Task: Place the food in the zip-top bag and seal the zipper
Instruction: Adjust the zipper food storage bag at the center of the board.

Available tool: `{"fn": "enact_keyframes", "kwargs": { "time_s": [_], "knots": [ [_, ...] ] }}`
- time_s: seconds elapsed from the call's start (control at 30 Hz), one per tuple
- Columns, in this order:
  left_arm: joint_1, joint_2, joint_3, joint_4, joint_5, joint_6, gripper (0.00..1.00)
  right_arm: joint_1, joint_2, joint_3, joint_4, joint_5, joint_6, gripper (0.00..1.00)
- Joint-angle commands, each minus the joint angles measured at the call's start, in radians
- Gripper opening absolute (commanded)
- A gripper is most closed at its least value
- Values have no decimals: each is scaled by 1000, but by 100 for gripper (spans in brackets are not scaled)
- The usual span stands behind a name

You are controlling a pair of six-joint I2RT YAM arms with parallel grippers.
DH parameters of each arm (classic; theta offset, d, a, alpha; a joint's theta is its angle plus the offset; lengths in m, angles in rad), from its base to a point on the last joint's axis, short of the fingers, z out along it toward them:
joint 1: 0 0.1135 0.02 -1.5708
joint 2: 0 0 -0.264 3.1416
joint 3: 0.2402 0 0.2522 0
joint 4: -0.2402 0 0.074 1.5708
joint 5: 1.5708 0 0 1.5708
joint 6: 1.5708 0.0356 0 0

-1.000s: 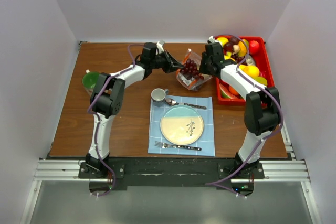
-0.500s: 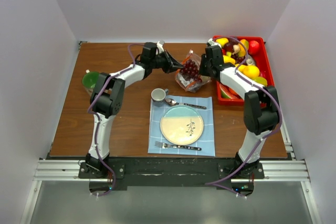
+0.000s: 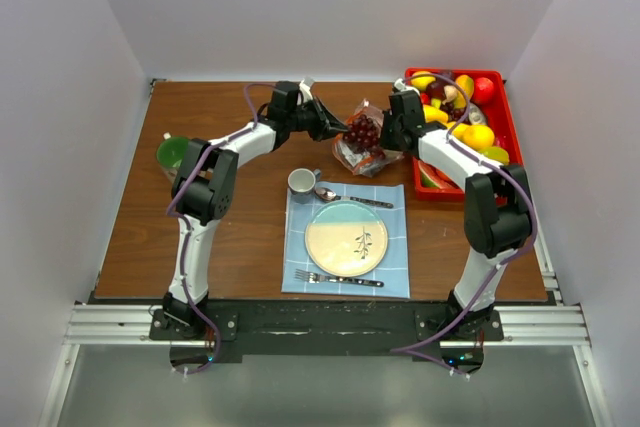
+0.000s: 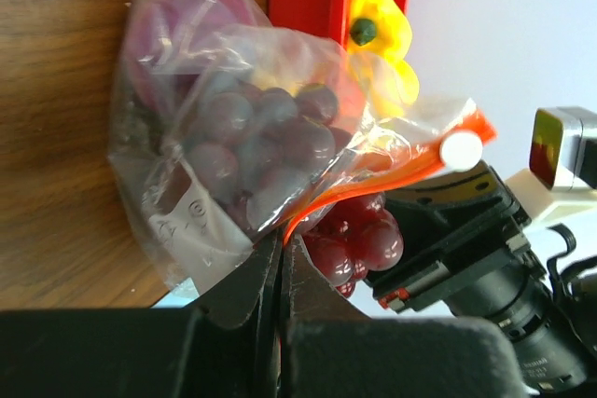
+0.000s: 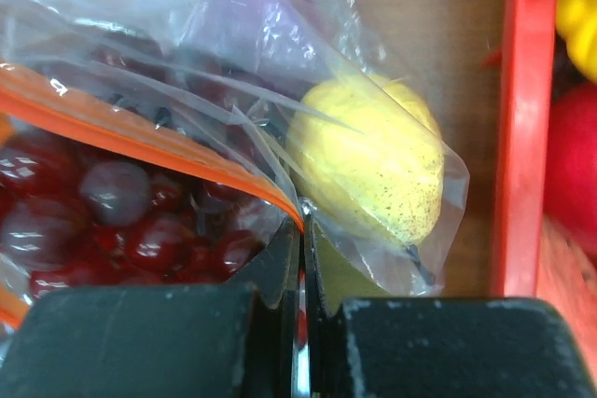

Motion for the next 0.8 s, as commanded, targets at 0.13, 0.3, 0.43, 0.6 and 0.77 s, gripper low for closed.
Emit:
{"fn": "enact_keyframes", "kwargs": {
  "time_s": [0.13,0.3,0.43,0.6,0.77],
  "knots": [
    [1,-60,34,-79,-48,108,0,14,-120,45,-242,39,-13,0],
    [-11,-66,52,-168,-66,165,0,47,-144,174,-340,15,-19,0],
    [-15,-106,83,-246,-94,209,0,58,-141,267,-385,30,-21,0],
    [-14,-149,181,-363,-132,239,0,61,-111,352,-436,44,-22,0],
    [-14,-152,316,-456,-166,259,0,69,-106,405,-465,65,-27,0]
  ]
}}
